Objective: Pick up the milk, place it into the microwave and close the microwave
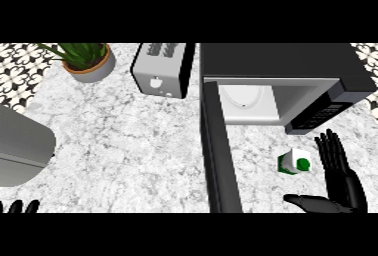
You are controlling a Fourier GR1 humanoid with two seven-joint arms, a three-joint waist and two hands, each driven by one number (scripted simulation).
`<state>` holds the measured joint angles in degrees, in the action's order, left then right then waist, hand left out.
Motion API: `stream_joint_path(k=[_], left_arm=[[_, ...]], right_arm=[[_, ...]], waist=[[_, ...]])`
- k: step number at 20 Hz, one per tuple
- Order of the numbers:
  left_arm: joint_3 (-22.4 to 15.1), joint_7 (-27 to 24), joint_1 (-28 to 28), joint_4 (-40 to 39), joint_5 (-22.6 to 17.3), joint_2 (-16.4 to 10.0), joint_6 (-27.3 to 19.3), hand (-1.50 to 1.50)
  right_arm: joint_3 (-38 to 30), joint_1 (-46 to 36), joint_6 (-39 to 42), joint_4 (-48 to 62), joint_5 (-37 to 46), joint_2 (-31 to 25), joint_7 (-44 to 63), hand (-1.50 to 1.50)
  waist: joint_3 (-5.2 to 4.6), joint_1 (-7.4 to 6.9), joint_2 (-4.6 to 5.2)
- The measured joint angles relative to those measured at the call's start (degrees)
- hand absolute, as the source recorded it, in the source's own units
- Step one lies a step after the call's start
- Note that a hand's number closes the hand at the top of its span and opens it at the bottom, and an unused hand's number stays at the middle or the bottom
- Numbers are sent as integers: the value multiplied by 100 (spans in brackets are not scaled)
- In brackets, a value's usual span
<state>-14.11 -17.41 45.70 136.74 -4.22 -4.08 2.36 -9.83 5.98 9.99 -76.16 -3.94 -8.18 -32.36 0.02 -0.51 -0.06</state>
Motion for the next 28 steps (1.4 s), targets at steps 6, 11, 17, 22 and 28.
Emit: stream_joint_path(k=[6, 11, 17, 22, 28], left_arm=[[-41, -23, 19, 38, 15, 11, 18, -150], [-61, -124, 11, -74, 80, 44, -6, -150], [-57, -158, 129, -5, 31, -7, 44, -150], [-85, -12, 143, 157, 61, -26, 7, -150], [-76, -90, 104, 28, 5, -22, 59, -150]], right_arm=[[-117, -408, 72, 816, 107, -106, -489, -150], [-244, -751, -95, 1614, 260, -143, -905, -150], [-596, -1341, -672, 2843, 488, -366, -1261, -150], [-809, -1762, -744, 4031, 584, -624, -1872, -150], [-537, -1964, 406, 4664, 609, -771, -2052, -150]], waist=[[-1, -4, 0], [0, -11, 2], [4, -43, 12], [5, -49, 16], [10, -75, 21]])
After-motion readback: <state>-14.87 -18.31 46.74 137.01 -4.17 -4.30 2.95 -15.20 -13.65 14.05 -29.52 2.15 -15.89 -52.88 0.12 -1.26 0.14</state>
